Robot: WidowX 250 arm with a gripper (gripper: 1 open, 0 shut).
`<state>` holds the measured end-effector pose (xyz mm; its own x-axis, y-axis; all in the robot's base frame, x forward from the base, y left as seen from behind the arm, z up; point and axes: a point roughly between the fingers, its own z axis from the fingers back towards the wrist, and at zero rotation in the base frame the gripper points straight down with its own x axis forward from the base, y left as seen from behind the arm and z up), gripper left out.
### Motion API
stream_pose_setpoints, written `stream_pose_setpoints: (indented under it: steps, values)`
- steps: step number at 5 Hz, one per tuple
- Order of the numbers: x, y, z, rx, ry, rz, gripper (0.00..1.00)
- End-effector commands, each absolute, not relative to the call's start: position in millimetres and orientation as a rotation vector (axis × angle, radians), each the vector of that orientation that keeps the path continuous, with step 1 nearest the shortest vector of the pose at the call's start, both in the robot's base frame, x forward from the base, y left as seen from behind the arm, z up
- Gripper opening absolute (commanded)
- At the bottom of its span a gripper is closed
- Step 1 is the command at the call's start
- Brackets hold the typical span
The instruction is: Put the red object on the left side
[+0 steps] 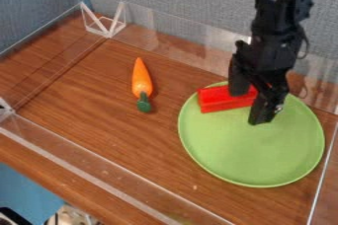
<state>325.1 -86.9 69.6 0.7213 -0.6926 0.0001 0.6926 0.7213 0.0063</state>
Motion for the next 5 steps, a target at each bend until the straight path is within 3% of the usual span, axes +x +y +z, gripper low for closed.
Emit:
stream_pose_setpoints:
  steps: [1,3,5]
  values:
    - [334,-68,86.4,0.038,-0.098,-0.772,1.0]
    - [352,-45,87.8,0.12,-0.206,-0.8,1.0]
    - [372,-46,70.5,0.124,-0.262,-0.795,1.0]
